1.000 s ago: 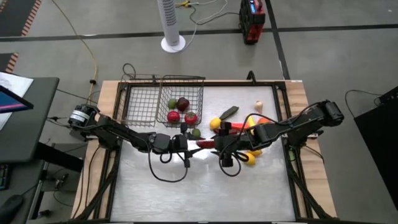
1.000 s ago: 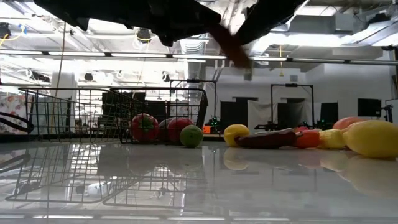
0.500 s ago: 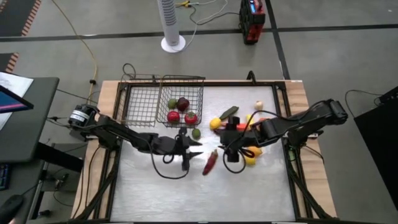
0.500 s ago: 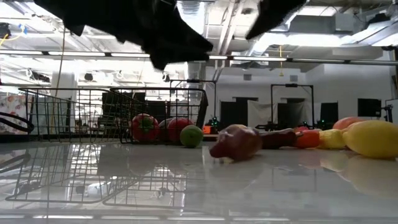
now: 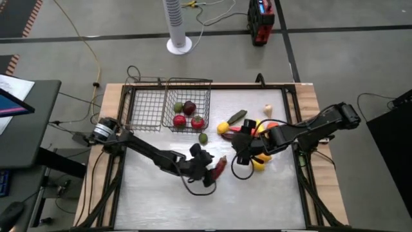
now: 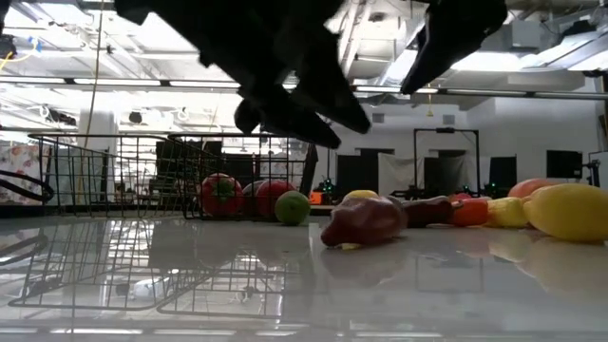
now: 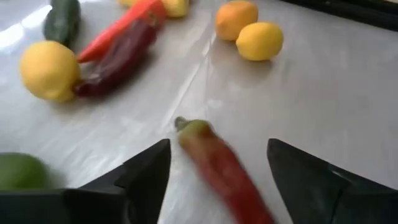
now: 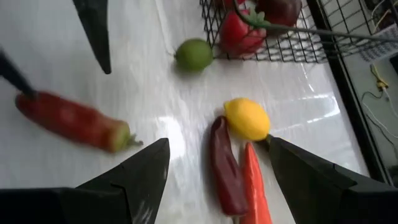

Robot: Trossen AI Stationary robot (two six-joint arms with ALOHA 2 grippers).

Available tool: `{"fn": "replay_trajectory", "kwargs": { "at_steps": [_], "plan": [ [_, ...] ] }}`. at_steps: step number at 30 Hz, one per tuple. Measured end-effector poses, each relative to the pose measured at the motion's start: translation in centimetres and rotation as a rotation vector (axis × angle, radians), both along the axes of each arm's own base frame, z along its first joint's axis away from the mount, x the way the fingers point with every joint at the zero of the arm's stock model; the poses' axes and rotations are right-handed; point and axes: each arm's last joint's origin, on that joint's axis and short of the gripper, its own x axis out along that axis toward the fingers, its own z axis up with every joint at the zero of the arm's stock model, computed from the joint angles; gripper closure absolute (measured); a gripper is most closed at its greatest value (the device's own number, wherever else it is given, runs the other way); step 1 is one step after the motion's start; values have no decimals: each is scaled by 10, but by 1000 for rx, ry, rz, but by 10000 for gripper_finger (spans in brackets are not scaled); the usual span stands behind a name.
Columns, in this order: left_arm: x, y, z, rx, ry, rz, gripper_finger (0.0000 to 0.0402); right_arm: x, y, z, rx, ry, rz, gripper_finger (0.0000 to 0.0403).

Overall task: Sort produce into baskets
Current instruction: Put the bottom red chili pepper into the left wire basket

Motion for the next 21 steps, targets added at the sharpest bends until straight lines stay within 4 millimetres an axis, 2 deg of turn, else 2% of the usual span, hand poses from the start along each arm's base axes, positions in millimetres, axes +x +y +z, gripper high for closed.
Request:
{"fn": "replay_trajectory", "kwargs": {
  "at_steps": [6,11,17,21],
  "plan": [
    [26,1,-10,-67,62,19,83,-15,6,3,-54,41,-6,97],
    [41,0,-27,-75,121,15,46,-25,13,16,-86,-35,1,104],
    [49,5,-48,-69,243,41,43,-32,20,25,-78,-95,26,112],
    [46,7,-51,-50,288,57,59,-35,23,27,-73,-105,40,112]
  ]
}}
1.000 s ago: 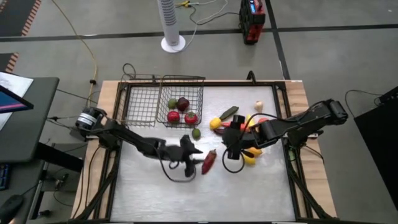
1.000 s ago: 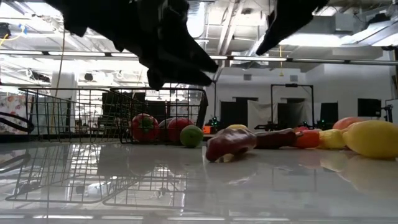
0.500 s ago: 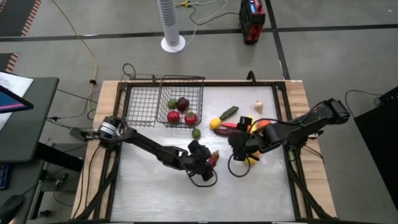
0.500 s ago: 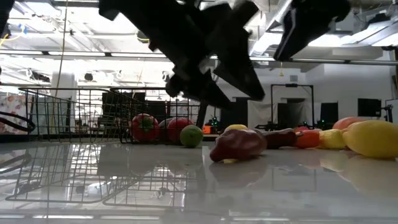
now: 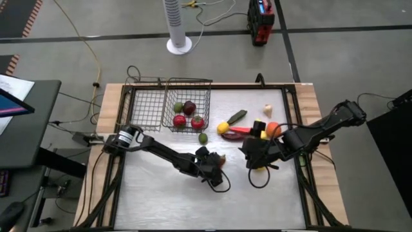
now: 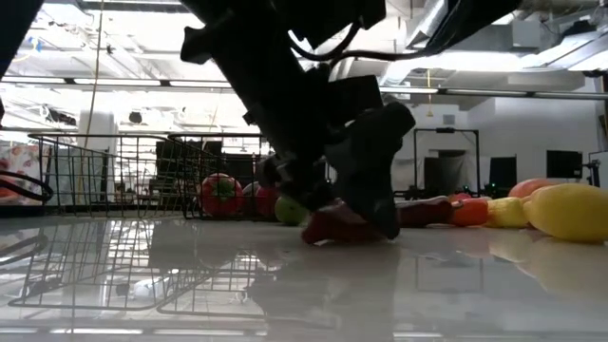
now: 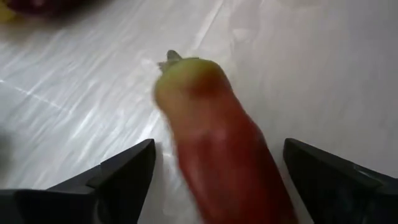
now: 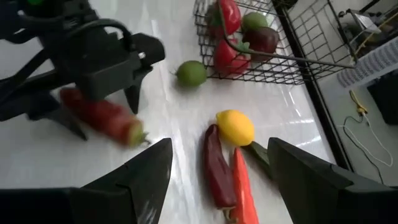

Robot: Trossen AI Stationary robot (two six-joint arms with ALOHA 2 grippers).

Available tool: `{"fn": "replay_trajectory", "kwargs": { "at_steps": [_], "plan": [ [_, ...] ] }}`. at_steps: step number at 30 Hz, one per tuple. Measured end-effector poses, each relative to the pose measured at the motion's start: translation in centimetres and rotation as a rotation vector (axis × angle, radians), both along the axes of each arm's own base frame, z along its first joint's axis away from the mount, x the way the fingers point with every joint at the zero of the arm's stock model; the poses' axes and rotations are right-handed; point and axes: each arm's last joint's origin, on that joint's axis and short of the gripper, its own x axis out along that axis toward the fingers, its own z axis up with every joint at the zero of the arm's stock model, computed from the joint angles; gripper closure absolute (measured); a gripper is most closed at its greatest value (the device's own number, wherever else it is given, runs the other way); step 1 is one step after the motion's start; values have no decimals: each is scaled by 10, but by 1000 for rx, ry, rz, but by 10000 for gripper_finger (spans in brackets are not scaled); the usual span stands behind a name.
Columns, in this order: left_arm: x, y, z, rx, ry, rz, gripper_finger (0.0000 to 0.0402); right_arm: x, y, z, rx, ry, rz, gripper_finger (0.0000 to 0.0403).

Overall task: Sort produce into baskets
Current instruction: Put the bottom red chili pepper into the left wire basket

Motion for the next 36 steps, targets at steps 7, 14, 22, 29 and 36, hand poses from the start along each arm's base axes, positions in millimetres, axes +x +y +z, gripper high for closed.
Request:
{"fn": "replay_trajectory", "kwargs": {
  "at_steps": [7,14,22,29,36],
  "plan": [
    [-1,0,0,23,11,-12,149,-2,5,0,10,-4,10,112],
    [-7,1,18,81,26,-40,241,-4,6,-1,4,6,12,112],
    [-40,17,92,325,35,37,216,-15,-4,12,23,-28,-10,112],
    [-95,49,149,513,12,182,219,-19,-17,21,47,-80,-51,112],
    [-162,101,165,535,15,359,224,-13,-22,18,36,-70,-74,112]
  ]
}}
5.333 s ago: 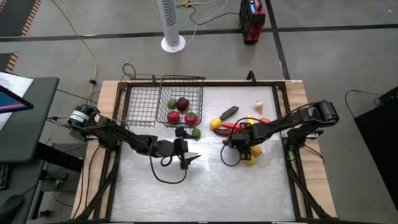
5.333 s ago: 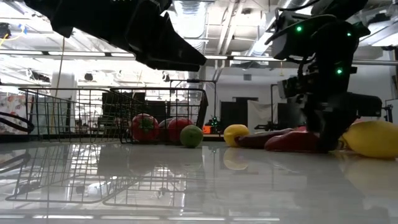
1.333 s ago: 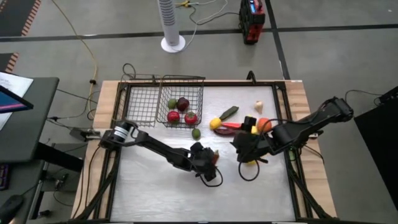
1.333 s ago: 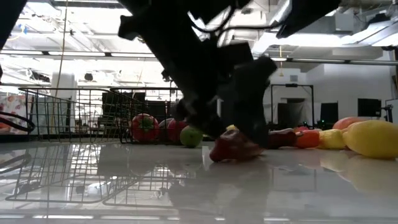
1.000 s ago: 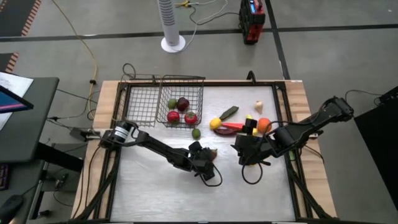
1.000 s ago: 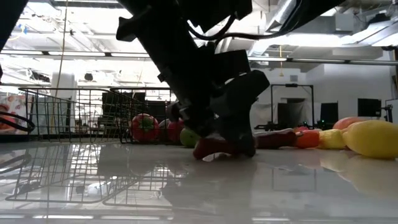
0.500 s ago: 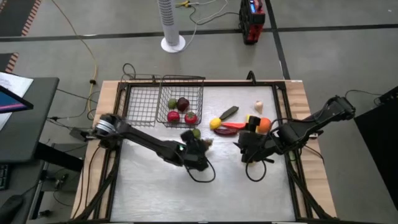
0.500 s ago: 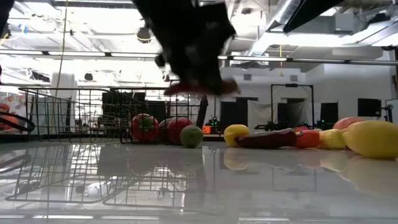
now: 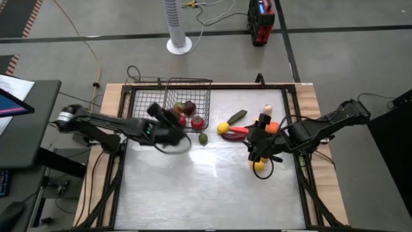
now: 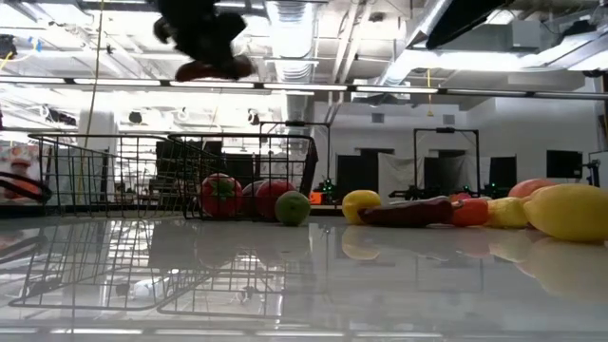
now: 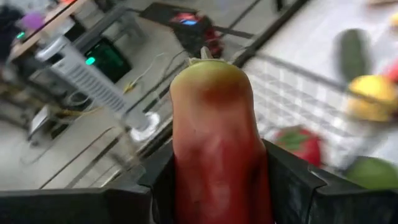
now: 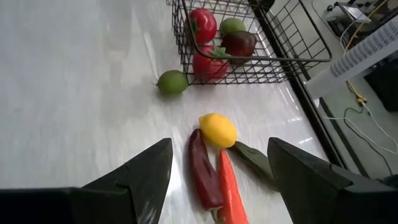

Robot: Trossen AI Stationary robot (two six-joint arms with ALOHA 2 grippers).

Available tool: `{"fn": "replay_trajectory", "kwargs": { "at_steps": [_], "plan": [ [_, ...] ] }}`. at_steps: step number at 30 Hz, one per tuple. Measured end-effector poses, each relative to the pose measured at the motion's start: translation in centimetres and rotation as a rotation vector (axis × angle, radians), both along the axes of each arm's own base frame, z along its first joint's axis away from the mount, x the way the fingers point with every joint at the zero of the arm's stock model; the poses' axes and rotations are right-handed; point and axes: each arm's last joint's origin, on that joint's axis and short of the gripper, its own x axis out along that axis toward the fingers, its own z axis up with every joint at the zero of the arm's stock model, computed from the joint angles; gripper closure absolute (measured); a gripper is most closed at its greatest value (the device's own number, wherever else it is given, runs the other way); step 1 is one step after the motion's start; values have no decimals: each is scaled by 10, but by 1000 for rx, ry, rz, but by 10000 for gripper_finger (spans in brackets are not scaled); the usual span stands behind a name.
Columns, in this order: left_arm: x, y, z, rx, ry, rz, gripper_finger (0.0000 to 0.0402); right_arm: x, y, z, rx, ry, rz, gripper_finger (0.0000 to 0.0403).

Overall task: Sort produce into baskets
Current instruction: Put the bottom red chili pepper into the left wire basket, then put the purple chili pepper into the left wire basket

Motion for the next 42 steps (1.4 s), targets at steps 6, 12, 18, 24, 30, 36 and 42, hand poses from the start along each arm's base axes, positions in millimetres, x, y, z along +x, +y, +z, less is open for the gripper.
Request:
{"fn": "replay_trajectory", "kwargs": {
  "at_steps": [6,12,18,24,30,36,42],
  "plan": [
    [-53,41,-9,-17,-12,151,225,-2,-7,4,-15,-3,-7,112],
    [-89,69,-19,-41,-22,286,225,-2,-16,5,-39,13,-4,112],
    [-97,88,-19,-93,-12,318,225,-2,-33,-25,16,-37,34,112],
    [-104,110,-20,-172,-4,316,225,-9,-62,-51,91,-145,26,112],
    [-109,121,-20,-217,-23,323,194,-13,-83,-43,131,-216,37,112],
    [-109,123,-19,-200,-17,318,127,-20,-91,-38,125,-230,46,112],
    [-95,121,-14,-216,-91,160,103,-21,-96,-41,128,-195,18,112]
  ]
}}
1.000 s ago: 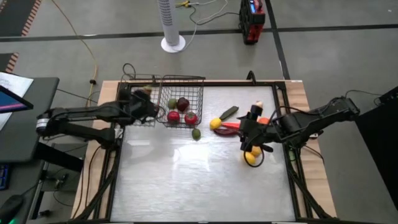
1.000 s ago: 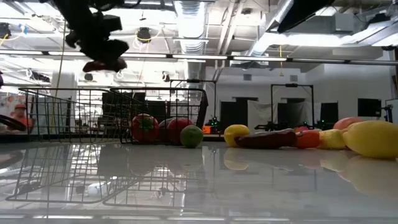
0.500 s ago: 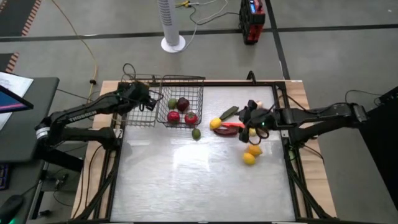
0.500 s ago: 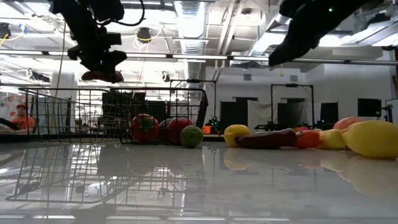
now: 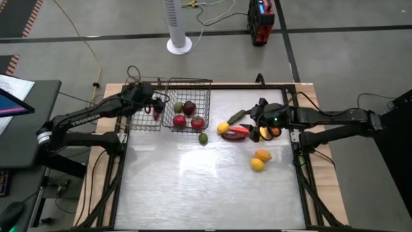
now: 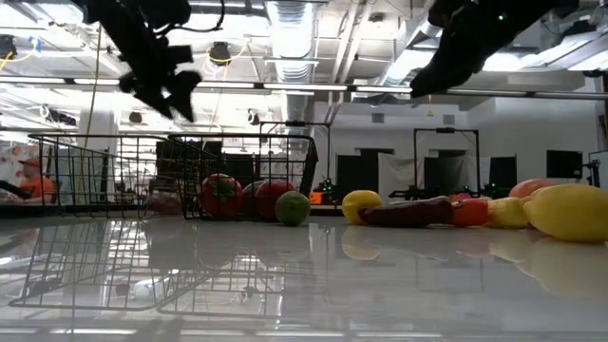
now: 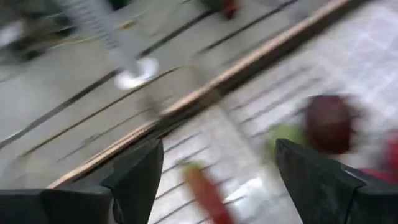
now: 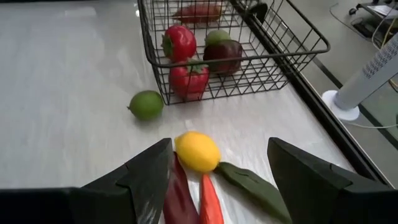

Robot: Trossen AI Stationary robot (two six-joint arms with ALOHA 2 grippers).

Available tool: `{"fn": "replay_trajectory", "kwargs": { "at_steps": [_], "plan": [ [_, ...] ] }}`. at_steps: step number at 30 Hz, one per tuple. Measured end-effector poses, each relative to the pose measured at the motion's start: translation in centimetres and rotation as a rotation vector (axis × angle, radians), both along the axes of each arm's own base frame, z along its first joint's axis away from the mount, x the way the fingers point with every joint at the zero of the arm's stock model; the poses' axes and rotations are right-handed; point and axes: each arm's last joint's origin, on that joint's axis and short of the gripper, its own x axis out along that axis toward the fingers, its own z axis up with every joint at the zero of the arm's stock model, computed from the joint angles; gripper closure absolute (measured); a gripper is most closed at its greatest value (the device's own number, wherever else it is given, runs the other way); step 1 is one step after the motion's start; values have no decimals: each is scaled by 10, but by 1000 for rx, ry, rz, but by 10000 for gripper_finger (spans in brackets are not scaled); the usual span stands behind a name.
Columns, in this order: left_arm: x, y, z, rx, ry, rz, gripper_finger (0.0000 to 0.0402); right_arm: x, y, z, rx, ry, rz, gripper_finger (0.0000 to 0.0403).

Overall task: Sort produce into baskets
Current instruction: Put the purple chili pepper into the left wire basket

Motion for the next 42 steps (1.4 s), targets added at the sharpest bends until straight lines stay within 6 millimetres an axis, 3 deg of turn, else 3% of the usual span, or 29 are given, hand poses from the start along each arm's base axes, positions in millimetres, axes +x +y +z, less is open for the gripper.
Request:
{"fn": "replay_trajectory", "kwargs": {
  "at_steps": [4,11,19,23,30,35,42],
  "plan": [
    [29,-18,-2,-8,-70,-193,105,0,0,0,3,-5,-2,112],
    [81,-69,-7,40,-63,-417,117,-1,-1,1,18,-18,-18,112],
    [119,-128,-7,120,23,-605,121,-1,-1,6,22,-60,-21,112],
    [140,-148,-17,88,64,-655,121,-1,-6,7,4,-72,-37,112],
    [178,-179,-50,-2,107,-648,121,-7,-16,-13,-29,-92,-74,112],
    [195,-196,-72,-53,21,-540,121,-17,-22,-20,-54,-138,-108,112],
    [210,-195,-94,-68,-64,-447,121,-30,-23,-16,-43,-201,-17,112]
  ]
}}
